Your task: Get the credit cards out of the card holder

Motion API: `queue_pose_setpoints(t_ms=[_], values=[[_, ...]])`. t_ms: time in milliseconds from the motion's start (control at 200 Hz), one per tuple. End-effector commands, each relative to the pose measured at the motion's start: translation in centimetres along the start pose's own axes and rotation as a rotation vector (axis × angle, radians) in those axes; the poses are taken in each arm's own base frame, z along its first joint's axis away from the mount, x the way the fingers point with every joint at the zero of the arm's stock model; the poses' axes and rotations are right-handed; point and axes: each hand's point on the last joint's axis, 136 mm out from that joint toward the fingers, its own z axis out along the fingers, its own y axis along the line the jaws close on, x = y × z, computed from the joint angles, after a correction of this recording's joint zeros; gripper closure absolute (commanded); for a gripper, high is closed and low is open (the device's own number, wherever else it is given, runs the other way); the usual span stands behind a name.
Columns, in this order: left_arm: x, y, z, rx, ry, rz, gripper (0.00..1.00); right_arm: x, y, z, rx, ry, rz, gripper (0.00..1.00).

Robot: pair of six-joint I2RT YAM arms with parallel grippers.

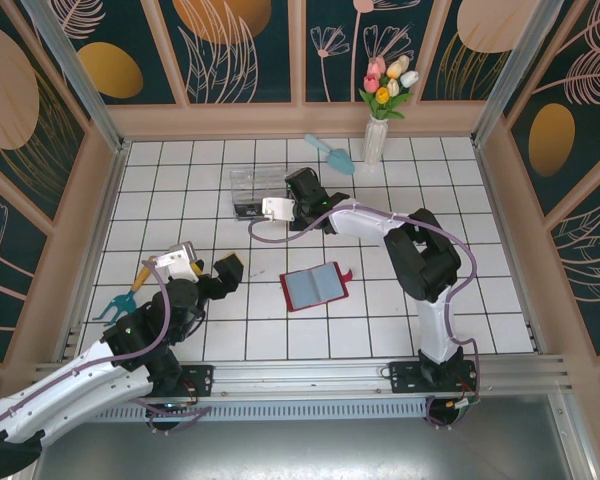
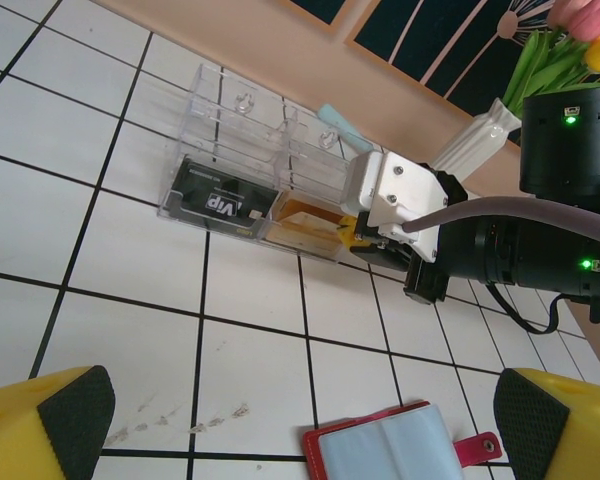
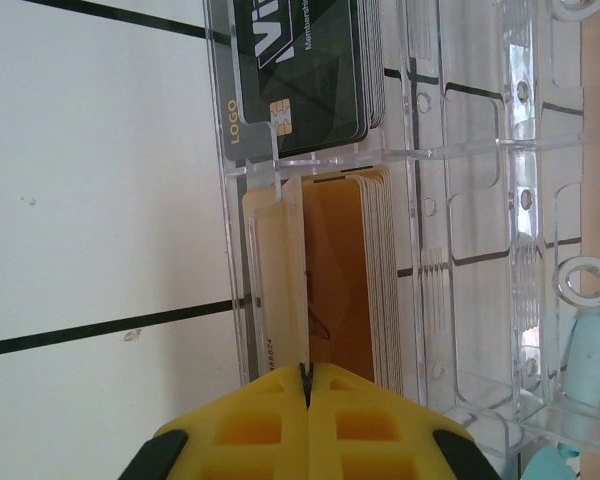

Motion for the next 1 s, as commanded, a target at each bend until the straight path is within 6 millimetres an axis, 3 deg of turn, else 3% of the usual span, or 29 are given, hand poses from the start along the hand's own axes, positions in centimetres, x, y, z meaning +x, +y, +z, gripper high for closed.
queue_pose_setpoints(t_ms=[0,60,130,240,786,871,991], values=[[0.2,0.5,0.0,-0.016,-0.003,0.002,0.01,0.2,-0.1,1.3,-0.003,0.0,0.009,1.0],[0.2,0.5,0.0,-0.018,-0.002,0.003,0.01,0.2,0.1,1.4,-0.006,0.001,0.011,1.0],[0.3,0.6,0.0,-0.021,0.0,0.004,0.01,0.3,0.0,1.5,-0.002,0.005,0.021,0.9],[0.2,0.6,0.0,-0.019,-0.003,0.002,0.01,0.4,-0.2,1.5,0.008,0.012,0.027,0.82],[0.5,0.6,0.2,-0.016,0.004,0.001,0.01,-0.4,-2.2,1.1,0.054,0.003,0.067,0.79],[0.6,0.6,0.2,-0.014,0.007,0.001,0.01,-0.6,-2.6,0.9,0.063,0.001,0.073,0.7],[0.7,0.7,0.2,-0.016,0.007,0.0,0.01,-0.8,-2.9,0.9,0.067,-0.005,0.08,0.7]])
